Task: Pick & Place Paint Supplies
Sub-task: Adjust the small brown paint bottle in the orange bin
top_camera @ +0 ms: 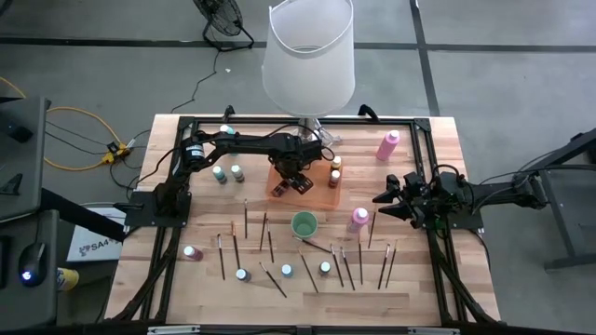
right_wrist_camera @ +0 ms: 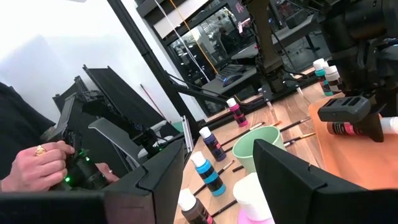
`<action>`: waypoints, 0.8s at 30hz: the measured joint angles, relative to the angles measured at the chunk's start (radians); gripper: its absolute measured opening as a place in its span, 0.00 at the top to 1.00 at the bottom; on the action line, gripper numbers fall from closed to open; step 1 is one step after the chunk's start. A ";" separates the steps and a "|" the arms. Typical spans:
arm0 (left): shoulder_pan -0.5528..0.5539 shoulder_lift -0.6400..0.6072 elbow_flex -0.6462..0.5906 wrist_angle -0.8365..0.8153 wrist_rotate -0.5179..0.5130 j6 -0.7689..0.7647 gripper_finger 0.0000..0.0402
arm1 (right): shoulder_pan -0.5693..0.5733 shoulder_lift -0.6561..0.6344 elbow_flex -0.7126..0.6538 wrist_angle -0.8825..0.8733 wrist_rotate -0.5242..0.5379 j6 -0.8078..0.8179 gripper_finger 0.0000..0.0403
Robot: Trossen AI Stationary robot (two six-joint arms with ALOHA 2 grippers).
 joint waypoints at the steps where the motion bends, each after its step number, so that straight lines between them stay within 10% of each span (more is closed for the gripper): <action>1: 0.000 0.000 0.000 0.000 0.000 0.000 0.48 | 0.000 0.000 0.000 0.000 0.000 0.000 0.53; 11: 0.000 0.000 0.000 0.001 0.000 0.015 0.72 | 0.000 0.000 0.000 0.000 0.000 0.000 0.53; 24: -0.017 -0.098 0.000 0.182 -0.016 0.148 0.72 | 0.000 0.000 0.000 0.000 0.000 0.000 0.53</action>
